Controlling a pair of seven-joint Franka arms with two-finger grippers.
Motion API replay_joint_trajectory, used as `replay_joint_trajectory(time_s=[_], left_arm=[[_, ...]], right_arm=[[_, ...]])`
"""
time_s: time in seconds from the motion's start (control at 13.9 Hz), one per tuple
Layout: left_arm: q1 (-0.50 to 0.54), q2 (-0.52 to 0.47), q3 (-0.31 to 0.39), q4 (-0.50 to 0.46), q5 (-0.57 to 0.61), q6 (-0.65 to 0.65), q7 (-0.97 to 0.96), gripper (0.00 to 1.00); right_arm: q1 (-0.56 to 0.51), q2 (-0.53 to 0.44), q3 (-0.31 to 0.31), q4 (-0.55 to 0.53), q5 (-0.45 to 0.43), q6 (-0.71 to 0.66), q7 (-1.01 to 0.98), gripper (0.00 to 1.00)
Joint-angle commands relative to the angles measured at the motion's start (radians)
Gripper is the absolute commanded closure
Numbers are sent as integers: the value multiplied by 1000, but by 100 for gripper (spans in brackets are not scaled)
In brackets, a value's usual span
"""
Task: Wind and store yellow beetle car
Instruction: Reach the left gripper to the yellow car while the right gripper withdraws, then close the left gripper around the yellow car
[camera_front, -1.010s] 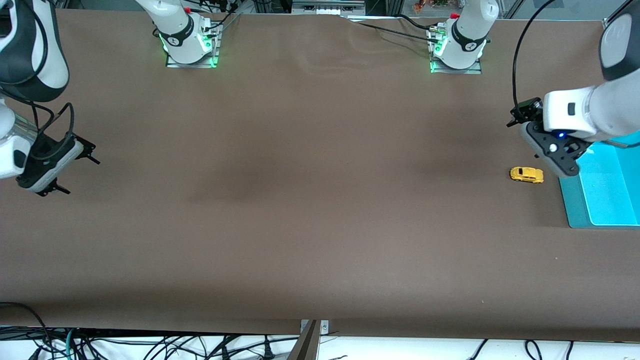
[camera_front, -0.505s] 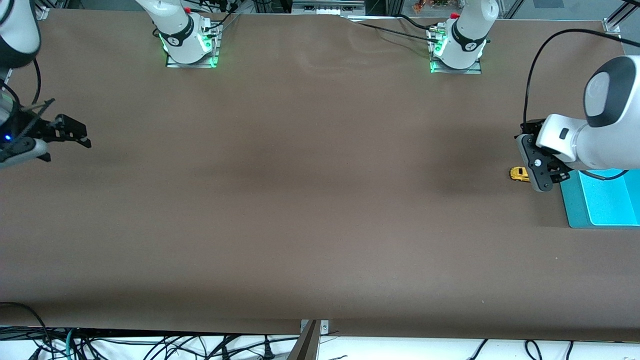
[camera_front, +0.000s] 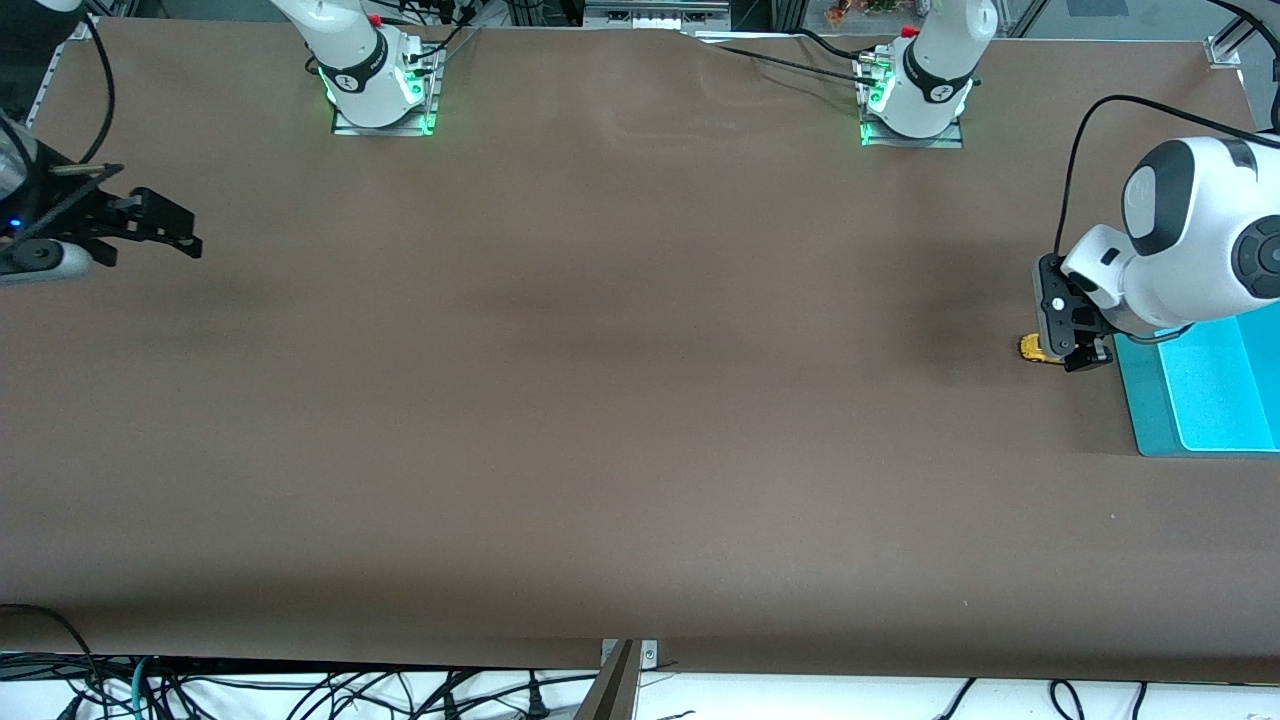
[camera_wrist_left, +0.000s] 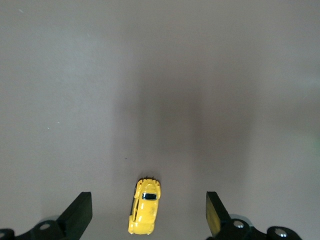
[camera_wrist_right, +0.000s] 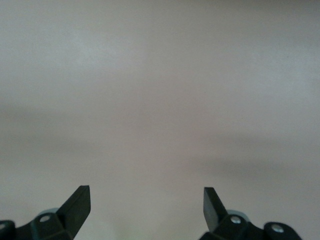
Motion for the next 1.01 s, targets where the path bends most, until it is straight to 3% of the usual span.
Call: replay_joint_trajectory(time_s=[0.0, 0.29, 0.94], left_arm=[[48, -43, -12, -113, 16, 123, 112, 0], [128, -26, -12, -250, 16, 347, 225, 0], [232, 106, -11, -282, 59, 576, 307, 0]], right_arm=[[17, 7, -2, 19, 6, -22, 21, 0], [15, 5, -7, 25, -5, -32, 16, 0], [12, 5, -23, 112, -25, -78, 10, 0]])
